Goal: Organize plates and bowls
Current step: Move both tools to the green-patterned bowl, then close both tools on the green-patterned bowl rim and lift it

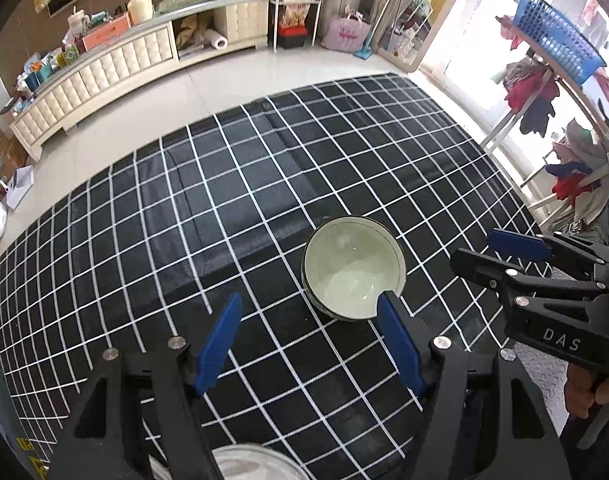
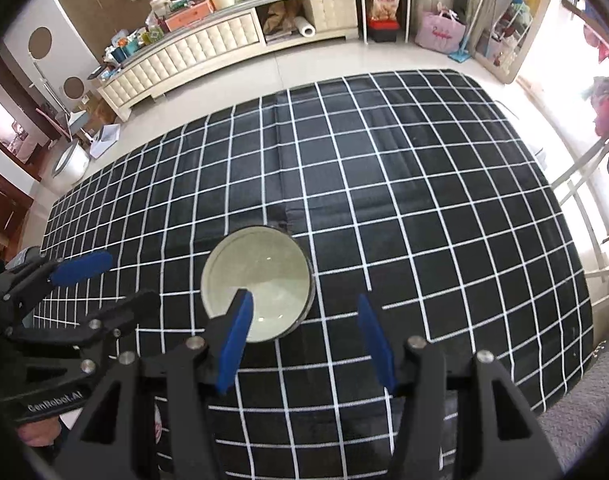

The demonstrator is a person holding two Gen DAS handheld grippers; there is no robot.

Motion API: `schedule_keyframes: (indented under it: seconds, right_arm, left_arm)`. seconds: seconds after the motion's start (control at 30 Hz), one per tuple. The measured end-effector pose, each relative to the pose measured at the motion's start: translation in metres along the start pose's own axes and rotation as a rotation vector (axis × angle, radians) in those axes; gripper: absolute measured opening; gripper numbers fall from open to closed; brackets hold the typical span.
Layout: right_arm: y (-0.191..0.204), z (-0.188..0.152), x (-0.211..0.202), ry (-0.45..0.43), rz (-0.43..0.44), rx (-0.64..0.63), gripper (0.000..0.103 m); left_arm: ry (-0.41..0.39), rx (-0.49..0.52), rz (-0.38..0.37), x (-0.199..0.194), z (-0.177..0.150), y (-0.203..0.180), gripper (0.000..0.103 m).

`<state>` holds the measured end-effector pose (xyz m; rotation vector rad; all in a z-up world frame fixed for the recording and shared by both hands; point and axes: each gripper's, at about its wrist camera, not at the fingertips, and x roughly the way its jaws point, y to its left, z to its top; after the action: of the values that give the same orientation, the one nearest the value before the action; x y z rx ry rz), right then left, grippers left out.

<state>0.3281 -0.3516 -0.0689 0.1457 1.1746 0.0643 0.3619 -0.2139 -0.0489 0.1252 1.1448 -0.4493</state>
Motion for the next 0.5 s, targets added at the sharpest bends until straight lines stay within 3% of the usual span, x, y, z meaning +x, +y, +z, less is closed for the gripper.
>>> schedule_keyframes:
  seconds: [0.5]
  right_arm:
    - [-0.007, 0.007, 0.054, 0.086, 0.040, 0.035, 0.058]
  left_arm:
    - [0.107, 0.023, 0.027, 0.073, 0.020, 0.001, 0.066]
